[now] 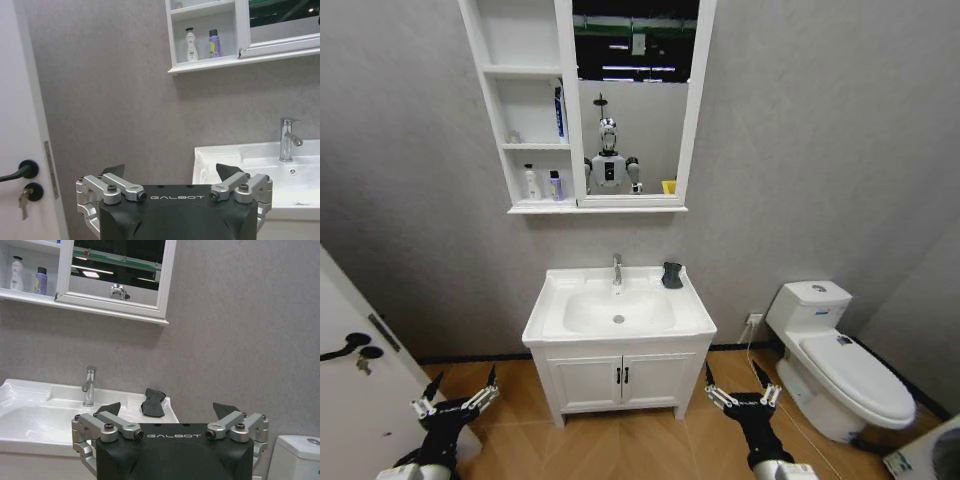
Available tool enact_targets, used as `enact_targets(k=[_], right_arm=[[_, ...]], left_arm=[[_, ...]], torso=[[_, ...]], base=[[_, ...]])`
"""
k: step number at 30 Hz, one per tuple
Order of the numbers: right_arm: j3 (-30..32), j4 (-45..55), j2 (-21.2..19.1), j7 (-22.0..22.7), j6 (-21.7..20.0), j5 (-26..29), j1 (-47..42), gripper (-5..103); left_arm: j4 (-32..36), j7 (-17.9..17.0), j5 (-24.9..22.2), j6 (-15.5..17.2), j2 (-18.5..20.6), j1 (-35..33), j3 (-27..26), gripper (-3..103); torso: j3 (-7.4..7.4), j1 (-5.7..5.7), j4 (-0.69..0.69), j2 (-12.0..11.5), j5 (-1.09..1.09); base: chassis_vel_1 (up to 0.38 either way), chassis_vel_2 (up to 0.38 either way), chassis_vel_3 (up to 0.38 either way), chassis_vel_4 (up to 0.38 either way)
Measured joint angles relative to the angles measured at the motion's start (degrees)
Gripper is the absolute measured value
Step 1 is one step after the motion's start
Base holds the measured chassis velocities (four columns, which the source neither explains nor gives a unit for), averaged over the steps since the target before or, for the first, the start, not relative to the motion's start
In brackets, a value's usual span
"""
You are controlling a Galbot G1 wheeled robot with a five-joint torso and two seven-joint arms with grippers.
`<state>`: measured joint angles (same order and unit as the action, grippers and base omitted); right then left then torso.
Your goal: Move facial cleanser and shampoo from washbasin to cabinet, then wipe washbasin with towel.
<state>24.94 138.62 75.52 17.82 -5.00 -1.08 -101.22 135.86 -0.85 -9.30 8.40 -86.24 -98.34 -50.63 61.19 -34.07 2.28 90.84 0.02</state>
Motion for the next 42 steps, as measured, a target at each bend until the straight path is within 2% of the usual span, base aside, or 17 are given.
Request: enact_targets(k=[8, 9, 11, 15, 16, 17, 20, 21, 23, 27, 34, 42], right_arm=[[-0.2, 0.0, 0.0, 0.0, 0.3, 0.0, -0.1, 100], [-0.2, 0.0, 0.0, 0.0, 0.3, 0.0, -0.1, 100], [-0.3, 0.0, 0.0, 0.0, 0.4, 0.0, 0.0, 100], [-0.3, -0.2, 0.0, -0.1, 1.0, -0.1, 0.1, 100], [-0.4, -0.6, 0.1, -0.3, 2.1, 0.0, 0.4, 100], [-0.4, -1.0, 0.1, -0.5, 2.7, 0.0, 0.8, 100], [-0.3, -1.2, 0.0, -0.8, 2.9, 0.7, 1.2, 100], [-0.4, -1.1, 0.0, -0.9, 2.8, 1.2, 1.4, 100], [-0.5, -1.1, 0.0, -1.0, 2.6, 1.5, 1.6, 100], [-0.7, -0.9, 0.1, -1.3, 2.3, 1.6, 1.7, 100], [-1.2, -0.5, 0.2, -1.3, 2.2, 1.4, 1.5, 100], [-1.8, -0.2, 0.2, -1.3, 1.9, 1.4, 1.3, 100]], left_arm=[[0.0, 0.0, 0.0, 0.0, 0.0, 0.0, 0.0, 100], [0.0, 0.0, 0.0, 0.0, 0.0, 0.0, 0.0, 100], [0.0, 0.0, 0.0, 0.0, 0.0, 0.0, 0.0, 100], [0.0, 0.0, 0.0, 0.0, 0.0, 0.0, 0.0, 100], [0.0, 0.0, 0.0, 0.0, 0.0, 0.0, 0.0, 100], [0.0, 0.0, 0.0, 0.0, 0.0, 0.0, 0.0, 100], [0.0, 0.0, 0.0, 0.0, 0.0, 0.0, 0.0, 100], [0.0, 0.0, 0.0, 0.0, 0.0, 0.0, 0.0, 100], [0.0, 0.0, 0.0, 0.0, 0.0, 0.0, 0.0, 100], [0.0, 0.0, 0.0, 0.0, 0.0, 0.0, 0.0, 100], [0.0, 0.0, 0.0, 0.0, 0.0, 0.0, 0.0, 100], [0.0, 0.0, 0.0, 0.0, 0.0, 0.0, 0.0, 100]], torso=[[0.0, 0.0, 0.01, 0.0, -0.03], [0.0, 0.0, 0.02, 0.0, 0.02], [-0.01, 0.01, 0.01, 0.0, -0.05], [0.0, 0.01, 0.01, 0.0, 0.04], [-0.01, 0.02, 0.04, 0.0, -0.1], [0.0, 0.03, -0.01, 0.0, 0.02], [-0.01, 0.04, 0.02, 0.0, 0.02], [-0.02, 0.06, 0.0, 0.0, -0.09], [-0.03, 0.06, -0.01, 0.0, -0.01], [-0.01, 0.05, 0.04, 0.0, -0.03], [0.02, -0.08, -0.01, 0.0, -0.02], [0.0, 0.01, 0.01, 0.0, -0.02]], base=[[0.327, -0.316, -0.325, 0.322], [0.375, -0.388, -0.373, 0.399], [0.367, -0.415, -0.373, 0.365], [0.361, -0.381, -0.366, 0.368], [0.353, -0.345, -0.341, 0.356], [0.358, -0.345, -0.359, 0.33], [0.332, -0.307, -0.34, 0.301], [0.202, -0.255, -0.215, 0.227], [0.186, -0.168, -0.215, 0.177], [0.013, -0.041, -0.109, 0.078], [-0.062, 0.013, 0.046, -0.025], [-0.008, 0.006, 0.009, -0.006]])
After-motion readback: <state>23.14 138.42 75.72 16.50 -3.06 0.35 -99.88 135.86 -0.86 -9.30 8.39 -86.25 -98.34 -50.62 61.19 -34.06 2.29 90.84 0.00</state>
